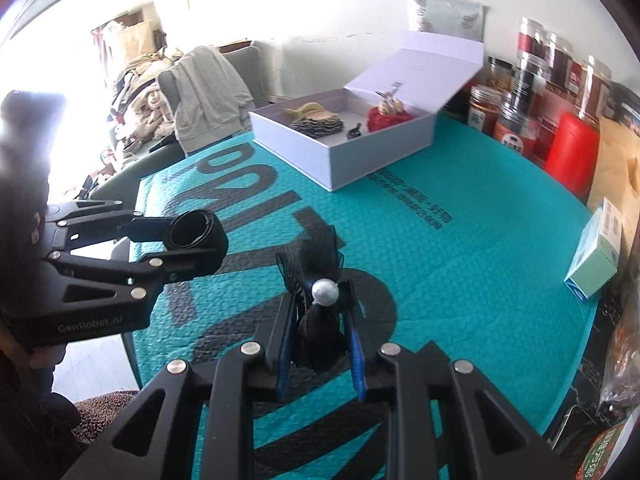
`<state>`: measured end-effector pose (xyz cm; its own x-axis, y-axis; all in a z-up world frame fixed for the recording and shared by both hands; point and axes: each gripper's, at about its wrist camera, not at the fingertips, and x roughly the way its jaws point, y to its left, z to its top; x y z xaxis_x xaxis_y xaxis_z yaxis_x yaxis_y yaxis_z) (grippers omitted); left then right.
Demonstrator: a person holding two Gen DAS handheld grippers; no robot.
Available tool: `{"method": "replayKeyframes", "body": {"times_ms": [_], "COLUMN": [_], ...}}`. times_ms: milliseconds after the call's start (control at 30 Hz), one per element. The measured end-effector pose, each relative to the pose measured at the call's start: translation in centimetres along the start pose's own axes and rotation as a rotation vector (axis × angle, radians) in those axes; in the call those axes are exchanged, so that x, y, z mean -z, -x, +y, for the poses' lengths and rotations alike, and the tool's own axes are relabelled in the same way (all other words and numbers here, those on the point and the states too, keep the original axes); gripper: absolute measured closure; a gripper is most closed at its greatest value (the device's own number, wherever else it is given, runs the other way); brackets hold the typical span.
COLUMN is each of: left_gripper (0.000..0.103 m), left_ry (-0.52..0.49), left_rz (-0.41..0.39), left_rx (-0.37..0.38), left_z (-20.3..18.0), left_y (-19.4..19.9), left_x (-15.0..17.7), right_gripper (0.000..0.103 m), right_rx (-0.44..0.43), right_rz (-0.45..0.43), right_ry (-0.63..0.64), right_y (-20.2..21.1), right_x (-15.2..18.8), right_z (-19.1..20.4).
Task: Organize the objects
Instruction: 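Lift the hair tie and bow clip with both tools and carry toward the box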
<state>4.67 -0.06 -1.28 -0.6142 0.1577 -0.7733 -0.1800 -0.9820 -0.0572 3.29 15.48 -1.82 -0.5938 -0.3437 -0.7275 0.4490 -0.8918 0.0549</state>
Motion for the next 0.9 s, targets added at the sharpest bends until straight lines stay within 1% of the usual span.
{"method": "replayKeyframes", "body": {"times_ms": [133, 300, 367, 533, 700, 833, 900], "left_gripper": [0.064, 0.064, 0.064, 0.064, 0.064, 0.064, 0.064], "left_ry": [0.012, 0.01, 0.005, 0.007, 0.002, 0.006, 0.01], "left_rz": [-0.007, -0.006, 0.006, -0.01, -0.007, -0.007, -0.007], "left_rx": [-0.011, -0.034, -0.05, -0.055, -0.113, -0.12, -0.109], "left_z": [0.5, 0.8, 1.0, 1.5, 2.3, 3.0, 3.3], "left_y": [0.5, 0.6, 0.4, 0.5, 0.3, 0.3, 0.3], "left_x": [0.2, -0.4, -0.9, -2.5, -4.1, -5.3, -5.9], "right_gripper": [0.08, 0.08, 0.08, 0.08, 0.08, 0.08, 0.08], "right_rx": [-0.013, -0.014, -0.008, -0.006, 0.003, 0.002, -0.001], "right_rz": [-0.003, -0.011, -0.014, -0.031, -0.045, -0.054, -0.059], "right_ry": [0.021, 0.041, 0.056, 0.085, 0.104, 0.115, 0.123], "right_y": [0.1, 0.3, 0.5, 0.8, 0.8, 0.8, 0.9], "right_x": [-0.1, -0.4, -0.8, -2.0, -3.3, -4.3, -4.9], "right_z": [0.8, 1.3, 1.5, 1.7, 1.5, 1.5, 1.5]}}
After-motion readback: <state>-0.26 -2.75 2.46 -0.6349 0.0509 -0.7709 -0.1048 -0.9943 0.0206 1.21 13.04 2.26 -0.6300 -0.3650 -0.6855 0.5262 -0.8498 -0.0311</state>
